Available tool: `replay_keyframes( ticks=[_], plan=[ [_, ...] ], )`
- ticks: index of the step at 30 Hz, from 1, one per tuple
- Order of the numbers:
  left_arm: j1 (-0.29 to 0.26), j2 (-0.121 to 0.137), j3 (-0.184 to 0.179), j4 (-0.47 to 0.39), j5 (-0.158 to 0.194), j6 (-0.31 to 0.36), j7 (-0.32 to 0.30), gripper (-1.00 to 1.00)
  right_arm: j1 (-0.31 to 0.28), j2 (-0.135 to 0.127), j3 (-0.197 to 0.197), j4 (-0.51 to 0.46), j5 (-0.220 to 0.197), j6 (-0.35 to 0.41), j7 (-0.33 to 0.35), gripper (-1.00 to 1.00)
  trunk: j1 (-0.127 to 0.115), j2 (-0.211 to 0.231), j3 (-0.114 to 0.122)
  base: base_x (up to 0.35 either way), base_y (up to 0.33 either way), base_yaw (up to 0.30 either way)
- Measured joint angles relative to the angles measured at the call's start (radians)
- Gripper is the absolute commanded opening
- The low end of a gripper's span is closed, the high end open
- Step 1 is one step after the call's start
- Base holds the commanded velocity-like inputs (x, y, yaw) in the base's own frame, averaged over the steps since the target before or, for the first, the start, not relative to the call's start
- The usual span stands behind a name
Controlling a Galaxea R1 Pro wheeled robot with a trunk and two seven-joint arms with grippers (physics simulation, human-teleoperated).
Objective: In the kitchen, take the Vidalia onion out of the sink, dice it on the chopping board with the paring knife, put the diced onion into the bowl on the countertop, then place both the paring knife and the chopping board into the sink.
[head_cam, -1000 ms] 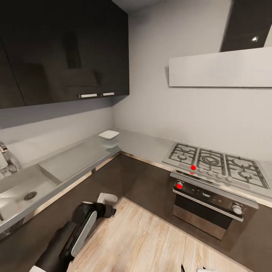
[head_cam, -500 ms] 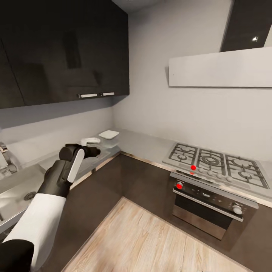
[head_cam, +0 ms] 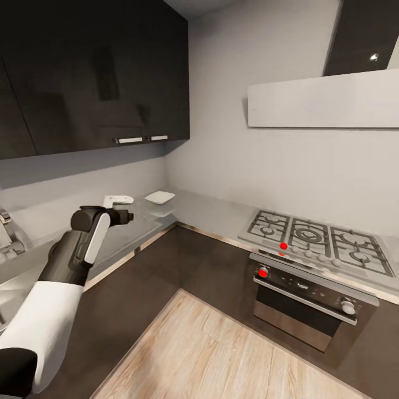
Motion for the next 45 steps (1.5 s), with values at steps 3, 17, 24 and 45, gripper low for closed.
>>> replay_keyframes(
  ticks=[3, 17, 24, 45],
  plan=[
    [0.000, 0.005, -0.001, -0.035, 0.001, 0.001, -0.001, 1.00, 0.005, -0.012, 0.000, 0.001, 0.000, 0.013, 0.024, 1.00, 0.000, 0.000, 0.000, 0.000, 0.000, 0.000],
    [0.000, 0.032, -0.003, -0.111, 0.004, 0.005, -0.005, 1.00, 0.010, -0.017, 0.002, 0.000, 0.000, 0.022, 0.047, 1.00, -0.001, 0.000, 0.000, 0.191, -0.010, 0.000],
    [0.000, 0.031, -0.004, -0.108, 0.005, 0.005, -0.005, 1.00, 0.010, -0.016, 0.002, 0.000, 0.000, 0.023, 0.047, 1.00, -0.001, 0.000, 0.000, 0.315, -0.069, 0.000],
    [0.000, 0.039, -0.017, -0.095, 0.003, 0.004, -0.006, 1.00, 0.010, -0.013, 0.002, 0.001, 0.000, 0.024, 0.047, 1.00, 0.000, 0.000, 0.000, 0.253, -0.065, 0.000]
  ],
)
